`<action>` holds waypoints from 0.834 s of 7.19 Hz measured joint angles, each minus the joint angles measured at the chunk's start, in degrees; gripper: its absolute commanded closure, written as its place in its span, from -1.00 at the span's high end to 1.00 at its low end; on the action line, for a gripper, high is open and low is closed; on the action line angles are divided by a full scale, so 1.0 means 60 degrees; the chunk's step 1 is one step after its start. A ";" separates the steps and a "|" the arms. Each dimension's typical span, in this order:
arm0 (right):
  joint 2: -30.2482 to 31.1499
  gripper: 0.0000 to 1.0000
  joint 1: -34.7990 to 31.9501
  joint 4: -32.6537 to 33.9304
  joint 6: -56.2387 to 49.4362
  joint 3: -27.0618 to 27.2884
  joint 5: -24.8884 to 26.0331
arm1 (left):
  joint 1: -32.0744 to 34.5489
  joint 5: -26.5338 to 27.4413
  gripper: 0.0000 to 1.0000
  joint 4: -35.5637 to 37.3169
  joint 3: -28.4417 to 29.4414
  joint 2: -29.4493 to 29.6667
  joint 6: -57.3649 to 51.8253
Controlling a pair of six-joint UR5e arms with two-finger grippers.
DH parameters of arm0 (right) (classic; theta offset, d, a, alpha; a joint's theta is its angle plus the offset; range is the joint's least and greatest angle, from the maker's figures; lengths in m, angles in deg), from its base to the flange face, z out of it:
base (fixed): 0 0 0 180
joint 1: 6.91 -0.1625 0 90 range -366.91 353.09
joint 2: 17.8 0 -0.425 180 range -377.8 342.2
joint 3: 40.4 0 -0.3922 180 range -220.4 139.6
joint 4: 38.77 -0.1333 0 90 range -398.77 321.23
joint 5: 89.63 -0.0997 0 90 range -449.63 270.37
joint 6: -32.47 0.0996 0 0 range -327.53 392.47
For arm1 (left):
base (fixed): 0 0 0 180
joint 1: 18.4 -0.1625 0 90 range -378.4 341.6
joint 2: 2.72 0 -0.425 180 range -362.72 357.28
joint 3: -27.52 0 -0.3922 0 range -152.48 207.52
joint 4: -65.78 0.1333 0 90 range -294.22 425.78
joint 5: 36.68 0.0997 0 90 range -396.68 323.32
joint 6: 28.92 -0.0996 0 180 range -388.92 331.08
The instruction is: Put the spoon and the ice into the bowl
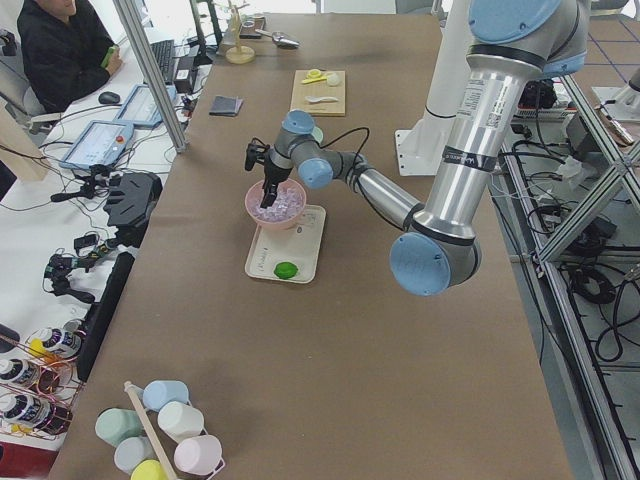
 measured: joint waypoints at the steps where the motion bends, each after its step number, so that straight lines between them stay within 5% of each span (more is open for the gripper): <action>1: -0.0051 1.00 0.0246 -0.0003 0.0481 0.0174 0.0026 | -0.0019 0.0018 0.35 0.0007 0.0056 -0.0004 -0.0017; 6: -0.0572 1.00 0.1348 -0.0010 0.2718 0.0548 0.0336 | -0.0404 0.0645 0.35 0.0621 0.0228 0.0036 -0.0114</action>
